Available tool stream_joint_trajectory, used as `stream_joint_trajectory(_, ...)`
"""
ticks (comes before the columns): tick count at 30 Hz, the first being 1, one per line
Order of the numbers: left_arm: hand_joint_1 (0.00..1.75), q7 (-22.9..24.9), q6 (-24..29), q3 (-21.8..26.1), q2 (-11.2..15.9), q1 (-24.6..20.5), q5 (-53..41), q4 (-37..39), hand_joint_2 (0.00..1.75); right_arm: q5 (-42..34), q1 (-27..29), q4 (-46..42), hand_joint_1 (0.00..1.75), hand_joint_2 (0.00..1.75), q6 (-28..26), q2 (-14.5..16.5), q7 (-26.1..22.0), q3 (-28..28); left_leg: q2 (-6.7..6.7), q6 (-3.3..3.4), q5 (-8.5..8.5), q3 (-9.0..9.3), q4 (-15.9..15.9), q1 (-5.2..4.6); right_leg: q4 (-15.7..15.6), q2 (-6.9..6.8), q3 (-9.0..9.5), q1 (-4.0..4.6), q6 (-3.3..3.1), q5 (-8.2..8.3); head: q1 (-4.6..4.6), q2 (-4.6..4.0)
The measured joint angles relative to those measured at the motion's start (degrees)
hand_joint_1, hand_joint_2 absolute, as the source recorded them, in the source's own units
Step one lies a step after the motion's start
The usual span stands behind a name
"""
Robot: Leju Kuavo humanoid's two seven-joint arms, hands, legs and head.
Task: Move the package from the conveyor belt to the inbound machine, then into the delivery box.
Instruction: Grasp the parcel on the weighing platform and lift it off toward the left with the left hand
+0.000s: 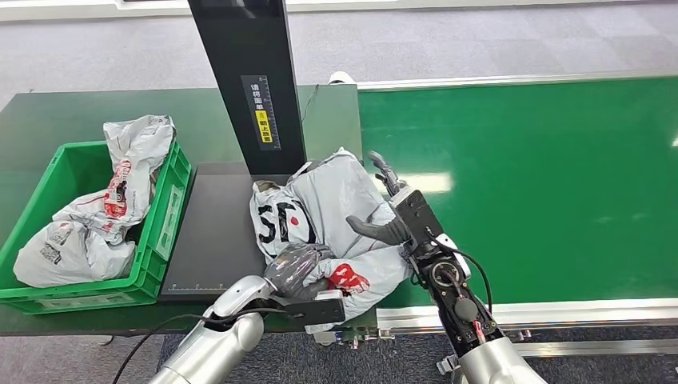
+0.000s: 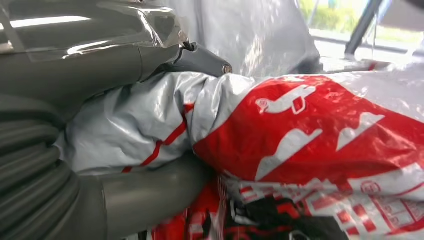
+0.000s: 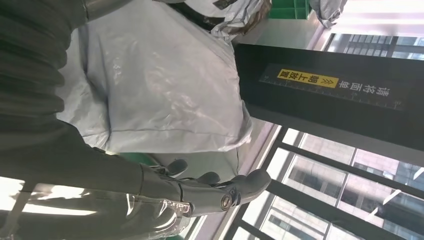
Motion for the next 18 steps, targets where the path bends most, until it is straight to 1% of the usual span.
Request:
stream_joint_trajectory(6,1.75,-3.7,11.6,4.2,0.6,4.0,6.7,-6.2,1.75,-0.6,0.9,-1.2,0.0,1.75,0.0,-0.7,-0.2,-0.5,0.07,0.0,0.0,-0.19,0.0,0.0,0.0,0.03,-0.25,0.01,0.0,0.0,-0.01,0.0)
stream_joint_trajectory(11,1.75,-8.7,22.7,7.9,1.3,8.0,9.9,-14.3,1.75,-1.4,0.9,-1.3,0.0,1.75,0.3,-1.1,-0.7,-0.5,0.06,0.0,0.0,-0.37,0.0,0.0,0.0,0.04,-0.42,0.01,0.0,0.0,0.0,0.0)
stream_joint_trajectory(18,1.75,-16.2,33.5,12.6,2.2,12.7,14.9,-25.6,1.75,-2.5,0.8,-1.3,0.0,1.75,0.0,-1.7,-1.6,-0.4,0.06,0.0,0.0,-0.44,0.0,0.0,0.0,0.04,-0.5,0.0,0.0,0.0,-0.01,0.0)
